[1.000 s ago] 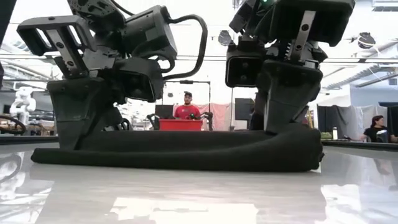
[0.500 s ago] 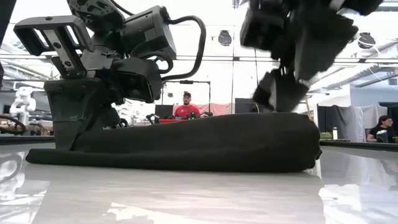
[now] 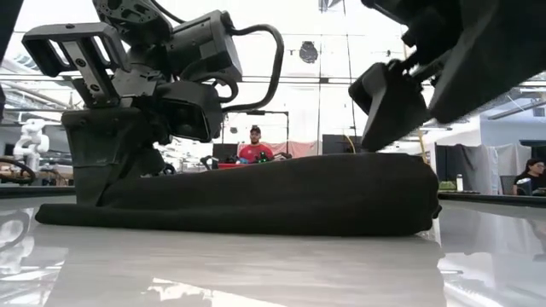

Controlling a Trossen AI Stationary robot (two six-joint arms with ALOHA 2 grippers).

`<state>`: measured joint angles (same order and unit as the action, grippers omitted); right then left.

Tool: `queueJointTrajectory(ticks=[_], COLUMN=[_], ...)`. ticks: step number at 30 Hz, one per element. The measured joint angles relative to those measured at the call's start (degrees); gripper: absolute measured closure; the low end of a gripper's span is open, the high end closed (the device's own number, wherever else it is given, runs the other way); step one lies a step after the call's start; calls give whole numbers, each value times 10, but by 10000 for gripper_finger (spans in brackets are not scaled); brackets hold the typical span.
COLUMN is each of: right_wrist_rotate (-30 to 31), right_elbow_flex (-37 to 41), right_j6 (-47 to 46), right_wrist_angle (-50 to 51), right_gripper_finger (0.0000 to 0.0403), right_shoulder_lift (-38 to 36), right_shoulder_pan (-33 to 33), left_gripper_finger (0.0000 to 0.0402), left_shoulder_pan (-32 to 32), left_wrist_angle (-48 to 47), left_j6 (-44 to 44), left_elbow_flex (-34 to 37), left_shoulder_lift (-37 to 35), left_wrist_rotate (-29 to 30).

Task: Roll napkin
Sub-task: Roll the black napkin

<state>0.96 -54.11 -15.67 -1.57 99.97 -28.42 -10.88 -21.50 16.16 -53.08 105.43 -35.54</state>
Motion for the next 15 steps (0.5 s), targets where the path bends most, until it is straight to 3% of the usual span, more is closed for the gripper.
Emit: queueJointTrajectory(ticks=[5,15], right_wrist_rotate=[21,60], right_elbow_flex=[0,-1], right_j6=[-15,-59], right_wrist_angle=[-10,-5], right_gripper_finger=[129,153], right_shoulder_lift=[17,69], right_shoulder_pan=[-6,-6], left_gripper_finger=[384,384], left_shoulder_pan=[6,16], left_wrist_angle=[0,-2], left_j6=[0,0], left_elbow_flex=[0,1], left_shoulder_lift=[0,0], left_wrist_rotate=[-7,-19])
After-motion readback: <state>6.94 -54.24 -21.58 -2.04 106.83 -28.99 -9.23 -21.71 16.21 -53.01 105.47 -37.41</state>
